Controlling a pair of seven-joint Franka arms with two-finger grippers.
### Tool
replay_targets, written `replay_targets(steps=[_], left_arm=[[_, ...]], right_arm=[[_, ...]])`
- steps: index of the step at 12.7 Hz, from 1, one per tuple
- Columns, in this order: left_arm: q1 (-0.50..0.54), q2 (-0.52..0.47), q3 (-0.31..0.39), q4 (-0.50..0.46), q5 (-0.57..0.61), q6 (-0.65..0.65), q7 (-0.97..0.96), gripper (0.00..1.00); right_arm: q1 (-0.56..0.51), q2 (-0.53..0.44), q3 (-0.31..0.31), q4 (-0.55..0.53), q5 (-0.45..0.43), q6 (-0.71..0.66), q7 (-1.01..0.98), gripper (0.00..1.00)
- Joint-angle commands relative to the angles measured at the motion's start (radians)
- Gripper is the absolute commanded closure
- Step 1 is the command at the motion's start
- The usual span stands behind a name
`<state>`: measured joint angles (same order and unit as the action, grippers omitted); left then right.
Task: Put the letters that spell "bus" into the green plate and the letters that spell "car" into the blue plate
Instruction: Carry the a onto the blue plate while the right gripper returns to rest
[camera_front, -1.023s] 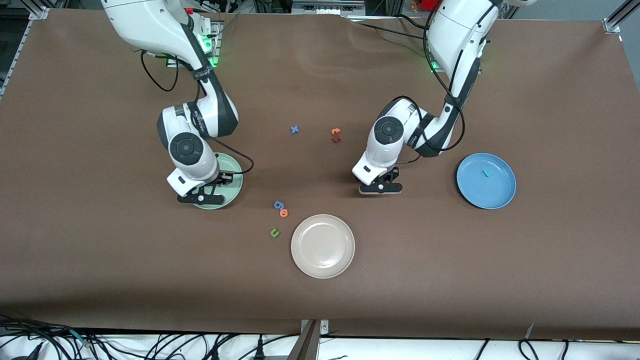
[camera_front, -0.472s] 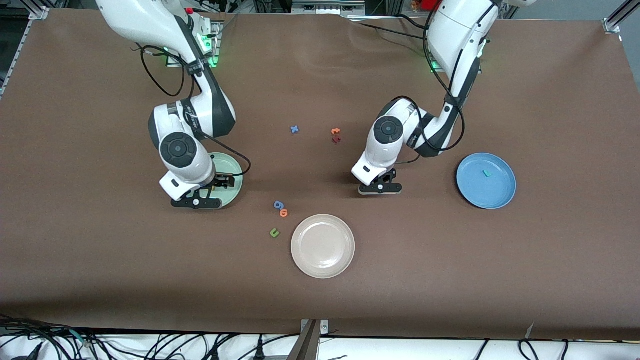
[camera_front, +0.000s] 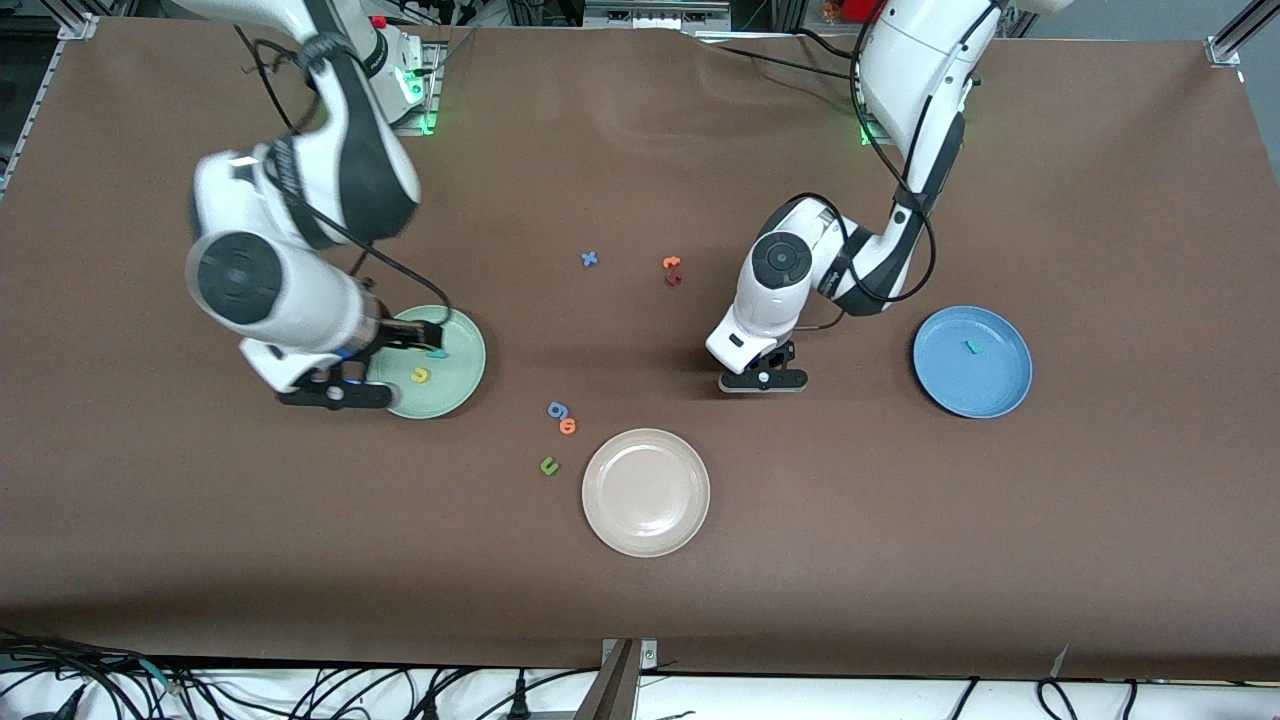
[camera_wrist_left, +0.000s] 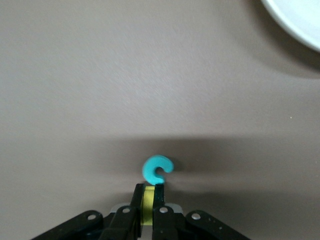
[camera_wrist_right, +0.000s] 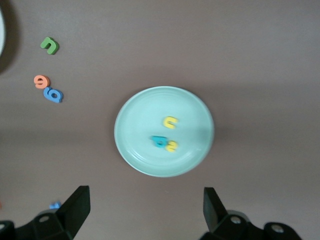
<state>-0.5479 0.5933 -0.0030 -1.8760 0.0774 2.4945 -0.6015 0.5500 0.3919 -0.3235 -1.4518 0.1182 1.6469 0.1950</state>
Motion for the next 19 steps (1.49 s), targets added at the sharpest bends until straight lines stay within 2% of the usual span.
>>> replay_targets(steps=[1,3,5,6,8,9,11,13,16,17,19], left_arm=[[0.075,-0.117,0.000,-0.047,0.018,-0.118,0.151,1.00],[0.143,-0.177,0.000,-0.100,0.018,-0.147,0.283,1.00],[0.225,-0.222,0.000,-0.144,0.018,-0.160,0.443,1.00],[0.265,-0.239,0.001,-0.166,0.018,-0.160,0.521,1.00],[0.345,-0.250,0.005,-0.198,0.018,-0.160,0.651,1.00],[0.389,-0.253,0.006,-0.212,0.018,-0.160,0.737,1.00],[0.475,-0.251,0.008,-0.233,0.018,-0.152,0.875,1.00],[0.540,-0.241,0.008,-0.241,0.018,-0.138,0.954,1.00],[0.565,-0.225,0.008,-0.247,0.018,-0.120,0.977,0.99],[0.563,-0.224,0.008,-0.244,0.018,-0.121,0.961,0.85],[0.557,-0.221,0.008,-0.238,0.018,-0.126,0.945,0.46]], right_arm=[[-0.010,-0.096,-0.067,-0.013,0.020,-0.059,-0.159,0.00],[-0.019,-0.146,-0.068,-0.021,-0.003,-0.061,-0.167,0.00],[-0.086,-0.209,-0.025,-0.024,-0.037,-0.091,-0.177,0.00],[-0.155,-0.243,0.038,-0.030,-0.070,-0.102,-0.177,0.00],[-0.398,-0.278,0.285,-0.044,-0.129,-0.101,-0.175,0.00],[-0.480,-0.301,0.335,-0.064,-0.127,-0.089,-0.175,0.00],[-0.492,-0.376,0.342,-0.160,-0.143,-0.067,-0.164,0.00],[-0.506,-0.454,0.336,-0.293,-0.138,0.026,-0.174,0.00],[-0.513,-0.456,0.325,-0.318,-0.134,0.080,-0.172,0.00],[-0.513,-0.456,0.324,-0.314,-0.134,0.068,-0.172,0.00],[-0.515,-0.443,0.322,-0.283,-0.134,0.057,-0.174,0.00]])
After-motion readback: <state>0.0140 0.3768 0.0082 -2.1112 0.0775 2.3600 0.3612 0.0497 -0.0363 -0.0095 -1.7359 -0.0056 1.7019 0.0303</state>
